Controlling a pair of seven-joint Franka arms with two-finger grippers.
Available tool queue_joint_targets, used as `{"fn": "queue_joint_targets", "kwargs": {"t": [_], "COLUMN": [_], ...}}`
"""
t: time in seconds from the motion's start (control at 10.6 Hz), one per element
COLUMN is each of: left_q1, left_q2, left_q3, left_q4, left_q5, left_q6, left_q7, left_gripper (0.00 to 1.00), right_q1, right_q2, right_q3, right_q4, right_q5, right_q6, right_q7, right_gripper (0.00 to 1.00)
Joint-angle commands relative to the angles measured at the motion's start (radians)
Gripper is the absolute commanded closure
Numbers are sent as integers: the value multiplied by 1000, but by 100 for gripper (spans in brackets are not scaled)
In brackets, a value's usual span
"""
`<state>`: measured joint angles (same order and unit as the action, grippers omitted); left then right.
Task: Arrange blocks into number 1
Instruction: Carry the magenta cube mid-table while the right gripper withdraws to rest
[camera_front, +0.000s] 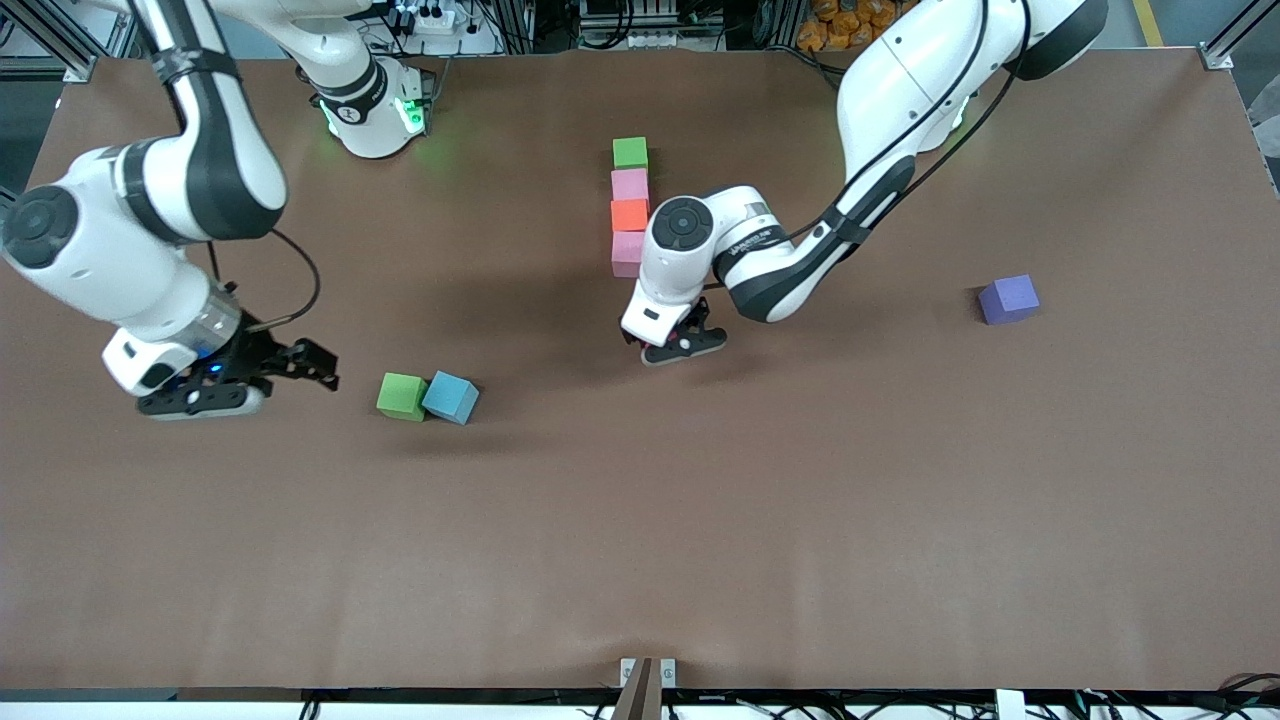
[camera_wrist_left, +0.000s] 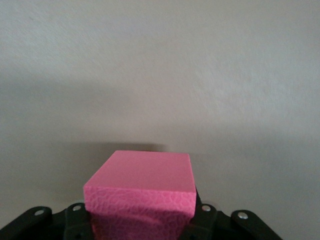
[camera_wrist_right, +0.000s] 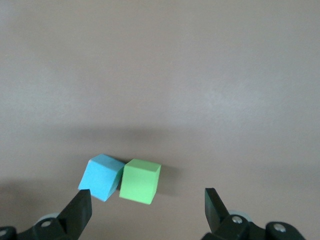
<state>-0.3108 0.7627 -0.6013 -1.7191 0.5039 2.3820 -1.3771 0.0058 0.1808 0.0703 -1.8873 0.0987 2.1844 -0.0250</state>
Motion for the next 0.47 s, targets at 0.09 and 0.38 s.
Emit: {"fn": "queue_joint_targets", "kwargs": {"t": [0.09, 0.38], "left_q1": [-82, -187], "left_q2": [59, 73], "left_q3": [8, 93], "left_q4": [56, 82], "left_q5": [7, -1], "left_q6": [-46, -47], "left_q7": [27, 29], "left_gripper": [100, 100], "right_q1": [-47, -40], "right_q2": [26, -17], "right_q3": [-12, -39], "right_q4": [115, 194], "right_q5": [-11, -11], "right_q6": [-47, -178], "right_q7": [-55, -55], "right_gripper": [0, 0]}}
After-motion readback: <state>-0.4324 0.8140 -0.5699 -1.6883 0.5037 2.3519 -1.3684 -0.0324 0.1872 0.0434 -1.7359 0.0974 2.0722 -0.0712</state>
